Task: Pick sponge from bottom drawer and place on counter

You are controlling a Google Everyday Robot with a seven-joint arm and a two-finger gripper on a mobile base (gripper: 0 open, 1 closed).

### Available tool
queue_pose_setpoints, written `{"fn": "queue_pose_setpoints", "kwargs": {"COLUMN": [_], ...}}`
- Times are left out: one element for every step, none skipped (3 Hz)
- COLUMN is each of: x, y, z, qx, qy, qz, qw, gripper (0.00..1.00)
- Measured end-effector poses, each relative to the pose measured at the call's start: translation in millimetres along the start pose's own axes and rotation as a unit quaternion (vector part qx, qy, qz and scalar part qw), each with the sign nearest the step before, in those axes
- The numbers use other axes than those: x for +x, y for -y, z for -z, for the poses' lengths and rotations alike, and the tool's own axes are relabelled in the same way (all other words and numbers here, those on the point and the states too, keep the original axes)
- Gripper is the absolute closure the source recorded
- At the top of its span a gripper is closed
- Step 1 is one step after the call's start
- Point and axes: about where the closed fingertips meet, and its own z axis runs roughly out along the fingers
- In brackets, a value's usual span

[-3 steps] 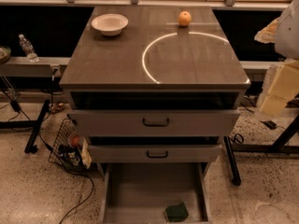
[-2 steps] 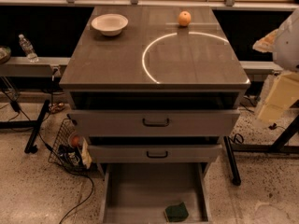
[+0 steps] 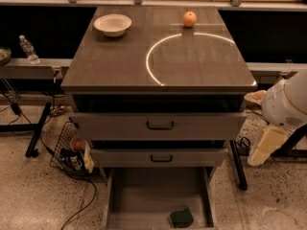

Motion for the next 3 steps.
{"fn": "queue_pose_setpoints", "kwargs": {"x": [35, 35, 25], "y": [-16, -16, -32], "z": [-81, -81, -108], "qx": [-0.051, -0.051, -0.052], "qy": [0.003, 0.003, 0.027], "qz": [-0.005, -0.005, -0.013], "qw": [0.9987, 0.9987, 0.9982], "gripper": [0.00, 0.00, 0.00]}}
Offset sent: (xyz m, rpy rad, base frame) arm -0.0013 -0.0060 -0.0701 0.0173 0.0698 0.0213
